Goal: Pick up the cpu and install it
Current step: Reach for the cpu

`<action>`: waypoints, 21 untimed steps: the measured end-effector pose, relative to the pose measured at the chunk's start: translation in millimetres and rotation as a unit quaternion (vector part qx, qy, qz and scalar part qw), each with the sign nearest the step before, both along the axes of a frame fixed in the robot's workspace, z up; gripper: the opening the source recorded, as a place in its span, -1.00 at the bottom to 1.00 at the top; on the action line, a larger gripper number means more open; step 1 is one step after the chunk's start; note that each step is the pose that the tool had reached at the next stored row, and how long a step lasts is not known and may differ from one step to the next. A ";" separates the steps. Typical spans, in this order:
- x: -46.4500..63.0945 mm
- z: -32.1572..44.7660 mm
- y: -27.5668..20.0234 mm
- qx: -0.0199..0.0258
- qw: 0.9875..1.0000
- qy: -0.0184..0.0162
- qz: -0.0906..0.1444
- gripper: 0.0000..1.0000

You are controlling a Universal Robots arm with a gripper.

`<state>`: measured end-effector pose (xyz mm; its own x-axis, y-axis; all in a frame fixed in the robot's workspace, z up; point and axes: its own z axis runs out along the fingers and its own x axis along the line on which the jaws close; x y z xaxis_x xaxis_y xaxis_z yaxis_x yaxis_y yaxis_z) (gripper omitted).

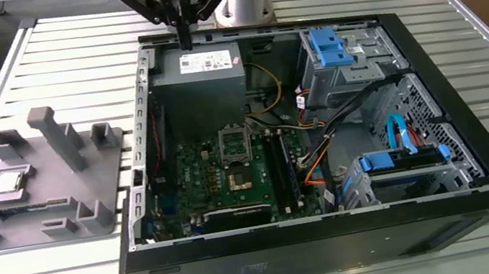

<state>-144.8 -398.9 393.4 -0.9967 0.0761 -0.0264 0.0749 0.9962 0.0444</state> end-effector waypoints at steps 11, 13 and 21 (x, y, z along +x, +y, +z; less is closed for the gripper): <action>-21.6 -0.1 0.0 0.000 1.000 -0.002 0.000 -0.79; -26.0 -0.1 0.0 0.000 1.000 -0.003 0.000 -0.79; -43.7 -0.1 0.0 0.001 1.000 -0.006 0.000 -0.79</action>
<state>-188.5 -399.0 393.3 -0.9964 0.0763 -0.0379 0.0745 0.9961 0.0463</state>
